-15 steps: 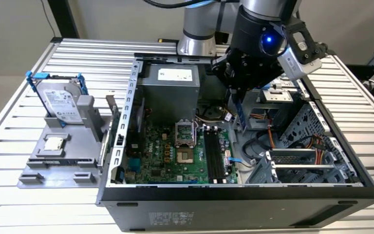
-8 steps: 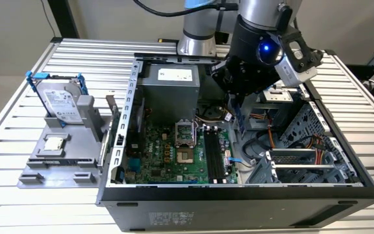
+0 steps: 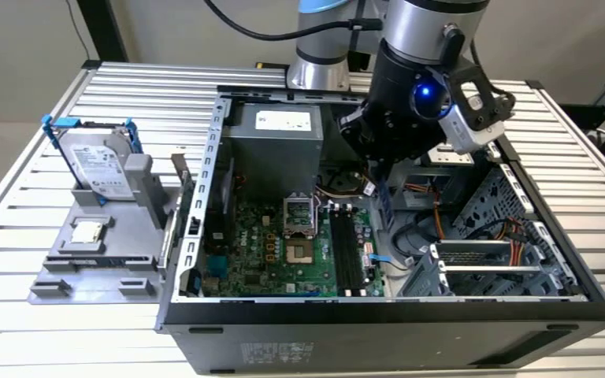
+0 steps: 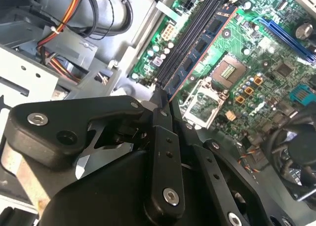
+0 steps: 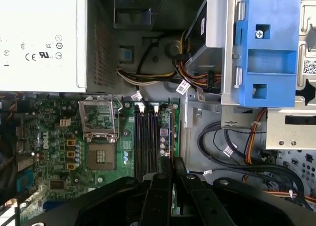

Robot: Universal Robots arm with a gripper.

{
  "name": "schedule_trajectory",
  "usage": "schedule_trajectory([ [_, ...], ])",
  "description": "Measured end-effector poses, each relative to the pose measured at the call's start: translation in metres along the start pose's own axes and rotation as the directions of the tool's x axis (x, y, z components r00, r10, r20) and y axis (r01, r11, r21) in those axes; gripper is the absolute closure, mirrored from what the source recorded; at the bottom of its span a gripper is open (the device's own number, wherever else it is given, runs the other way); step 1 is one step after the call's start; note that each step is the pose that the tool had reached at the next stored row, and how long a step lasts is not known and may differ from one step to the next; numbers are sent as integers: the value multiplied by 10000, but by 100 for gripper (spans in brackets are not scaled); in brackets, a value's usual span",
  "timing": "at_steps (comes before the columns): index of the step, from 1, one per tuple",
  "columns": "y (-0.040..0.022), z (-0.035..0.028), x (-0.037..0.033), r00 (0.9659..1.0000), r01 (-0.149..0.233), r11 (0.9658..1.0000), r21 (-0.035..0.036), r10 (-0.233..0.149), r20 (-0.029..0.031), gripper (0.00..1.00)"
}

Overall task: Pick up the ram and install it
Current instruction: 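Insert the ram into the slot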

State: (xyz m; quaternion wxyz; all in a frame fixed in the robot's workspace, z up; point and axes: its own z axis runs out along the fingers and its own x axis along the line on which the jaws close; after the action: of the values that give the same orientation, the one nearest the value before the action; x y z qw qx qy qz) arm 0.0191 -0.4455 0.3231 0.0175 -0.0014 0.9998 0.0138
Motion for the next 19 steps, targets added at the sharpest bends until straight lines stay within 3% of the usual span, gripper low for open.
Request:
schedule_trajectory([
  [6, -2, 109, 3, 10000, 1, 10000, 10, -1, -1, 100],
  [8, 2, 134, 3, 10000, 5, 9999, 106, -5, 0, 100],
  [9, 2, 152, 4, 10000, 5, 9999, 120, -5, 1, 100],
  [19, -3, 334, 11, 9999, -117, 9998, 132, 116, 5, 100],
])
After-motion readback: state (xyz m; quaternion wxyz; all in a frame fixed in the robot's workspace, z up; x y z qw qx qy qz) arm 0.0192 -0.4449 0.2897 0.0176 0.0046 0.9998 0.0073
